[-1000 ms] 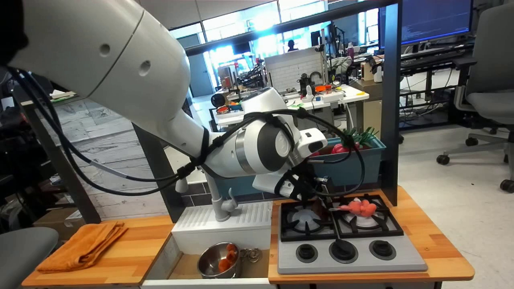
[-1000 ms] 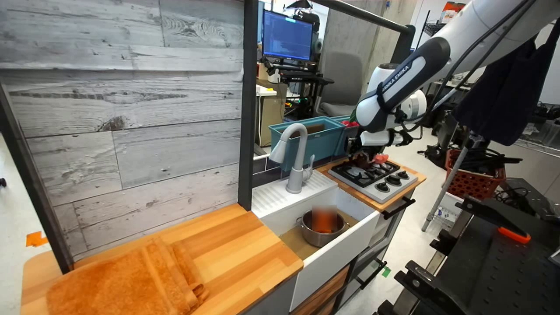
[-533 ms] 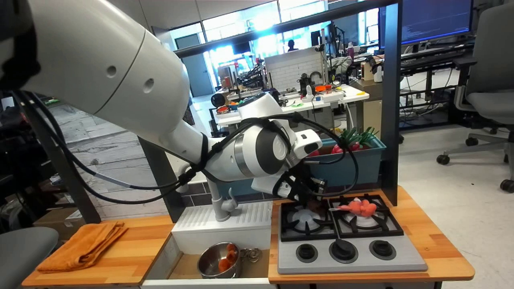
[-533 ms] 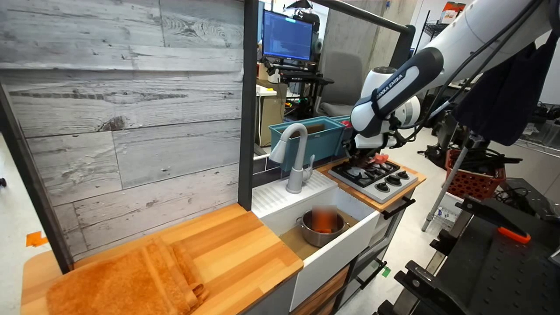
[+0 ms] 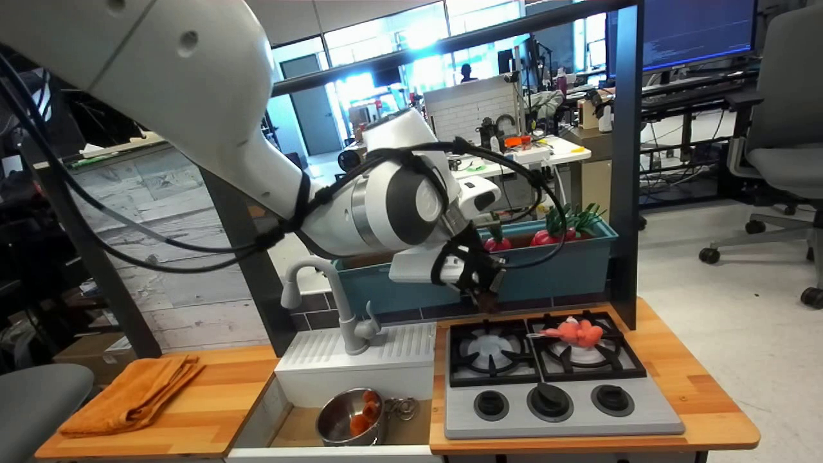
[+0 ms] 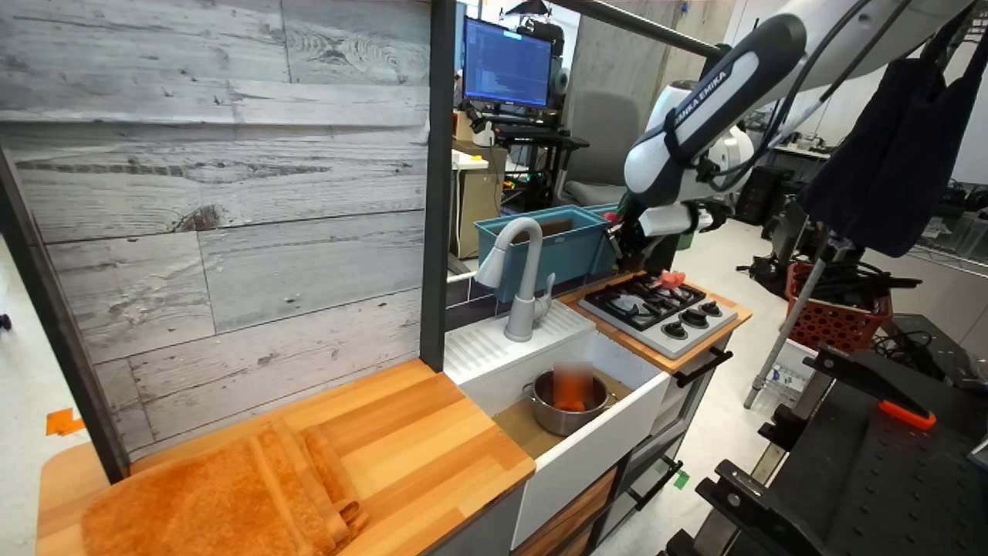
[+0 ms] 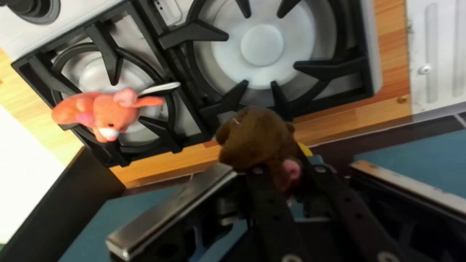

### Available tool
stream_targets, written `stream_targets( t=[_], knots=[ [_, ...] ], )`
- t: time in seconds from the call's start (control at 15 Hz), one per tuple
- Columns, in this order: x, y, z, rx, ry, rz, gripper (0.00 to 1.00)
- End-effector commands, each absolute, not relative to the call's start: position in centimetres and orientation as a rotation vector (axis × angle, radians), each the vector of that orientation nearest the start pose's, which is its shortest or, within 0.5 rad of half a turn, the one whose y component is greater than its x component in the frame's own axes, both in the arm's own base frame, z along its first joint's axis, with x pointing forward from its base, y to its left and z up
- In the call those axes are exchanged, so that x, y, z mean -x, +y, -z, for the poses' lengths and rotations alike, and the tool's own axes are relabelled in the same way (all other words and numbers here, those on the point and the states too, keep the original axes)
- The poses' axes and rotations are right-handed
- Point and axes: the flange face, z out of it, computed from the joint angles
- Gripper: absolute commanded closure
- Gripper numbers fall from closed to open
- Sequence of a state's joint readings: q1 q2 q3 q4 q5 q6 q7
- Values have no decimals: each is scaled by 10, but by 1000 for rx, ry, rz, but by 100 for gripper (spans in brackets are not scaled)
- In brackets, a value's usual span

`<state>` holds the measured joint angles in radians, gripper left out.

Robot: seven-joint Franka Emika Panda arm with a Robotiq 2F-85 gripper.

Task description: Pick up the plush toys on the stove and put them in the sink, then wipe the counter

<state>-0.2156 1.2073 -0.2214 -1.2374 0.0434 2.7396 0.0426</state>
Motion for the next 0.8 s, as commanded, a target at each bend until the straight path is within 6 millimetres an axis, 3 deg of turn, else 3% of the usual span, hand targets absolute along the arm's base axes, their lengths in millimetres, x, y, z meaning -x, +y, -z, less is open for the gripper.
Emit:
stream_targets(
  t=[0.0,0.13,0.27,0.53,0.73],
  knots=[
    [-686,-237,-106,3205,282,417,95],
    [-679,-211,-116,3146,183,381,95],
    [-672,-182,-112,3063,144,318,95],
    [-661,-125,-75,2925,212,117,95],
    [-658,-99,-46,2900,279,51,95]
  ],
)
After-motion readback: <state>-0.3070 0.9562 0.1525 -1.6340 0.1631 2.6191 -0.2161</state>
